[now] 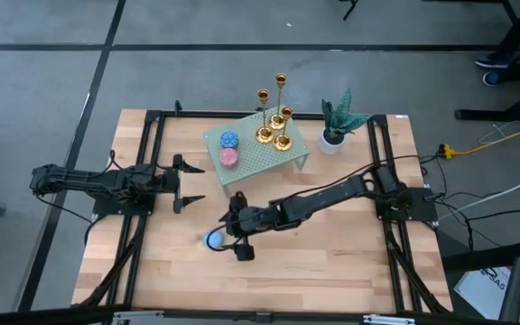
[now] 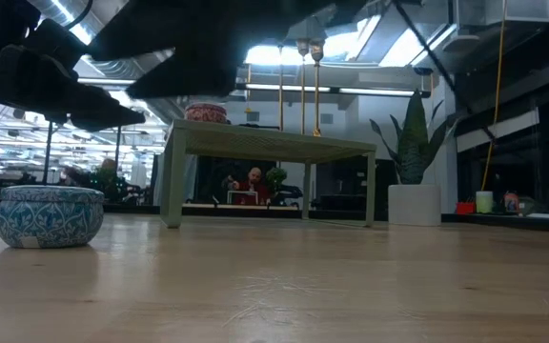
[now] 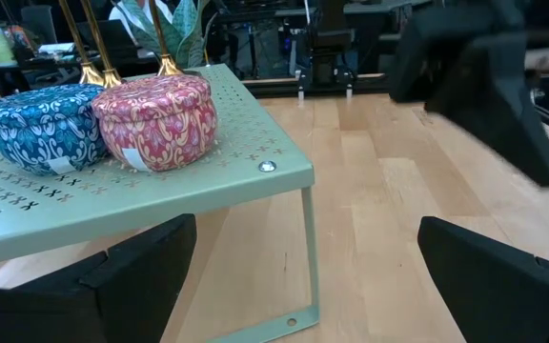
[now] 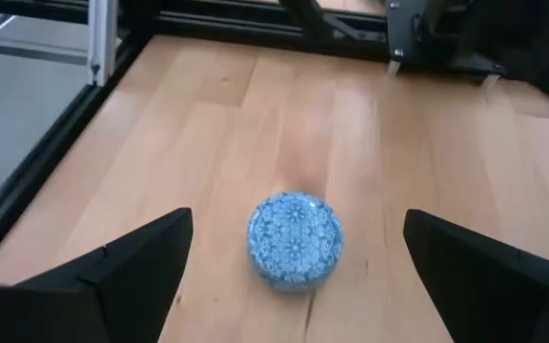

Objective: Pick & Place candle stick holders
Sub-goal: Put the light blue scented candle on the shelf

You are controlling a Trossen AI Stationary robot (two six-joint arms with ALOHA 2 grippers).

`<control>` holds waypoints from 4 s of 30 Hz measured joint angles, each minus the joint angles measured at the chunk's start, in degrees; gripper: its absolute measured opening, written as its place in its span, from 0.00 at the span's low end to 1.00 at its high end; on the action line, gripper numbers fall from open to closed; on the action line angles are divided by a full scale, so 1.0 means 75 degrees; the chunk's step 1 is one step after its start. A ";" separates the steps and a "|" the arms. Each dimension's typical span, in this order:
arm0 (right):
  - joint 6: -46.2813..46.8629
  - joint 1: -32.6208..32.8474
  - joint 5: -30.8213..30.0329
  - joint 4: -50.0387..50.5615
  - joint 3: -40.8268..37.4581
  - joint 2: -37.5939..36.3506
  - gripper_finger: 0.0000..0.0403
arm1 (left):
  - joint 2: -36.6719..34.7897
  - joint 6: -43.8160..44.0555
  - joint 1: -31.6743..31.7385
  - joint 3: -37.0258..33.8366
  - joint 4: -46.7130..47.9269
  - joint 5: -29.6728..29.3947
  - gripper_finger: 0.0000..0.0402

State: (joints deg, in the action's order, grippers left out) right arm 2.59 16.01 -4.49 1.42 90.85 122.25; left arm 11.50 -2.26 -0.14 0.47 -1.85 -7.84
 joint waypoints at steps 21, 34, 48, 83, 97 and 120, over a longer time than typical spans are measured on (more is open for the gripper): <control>0.0026 -0.0017 0.0286 -0.1417 0.0001 0.1202 0.96 | 0.0001 -0.0001 -0.0003 0.0000 -0.0002 0.0000 1.00; 0.1249 -0.0003 0.0484 -0.0667 0.0159 0.0697 0.96 | 0.0001 -0.0001 -0.0003 0.0001 0.0004 0.0000 1.00; 0.1253 0.0106 -0.0138 0.3127 -0.0111 -0.1923 0.96 | 0.0000 -0.0001 -0.0002 0.0002 0.0001 0.0000 1.00; 0.2935 0.0702 0.0181 0.1245 -0.9294 -0.8485 0.96 | 0.0001 0.0000 0.0000 0.0000 0.0001 0.0000 1.00; 0.1219 0.0410 0.0201 -0.2215 -1.1249 -1.0008 0.96 | 0.0001 -0.0001 -0.0001 0.0001 0.0001 0.0000 1.00; -0.0603 -0.1076 0.0425 -0.2777 -1.2062 -1.2867 0.96 | 0.0000 0.0000 -0.0003 0.0000 0.0001 0.0000 1.00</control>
State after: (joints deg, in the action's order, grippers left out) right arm -1.94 7.94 -1.30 -19.41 0.38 25.74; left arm 11.50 -2.26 -0.16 0.47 -1.85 -7.84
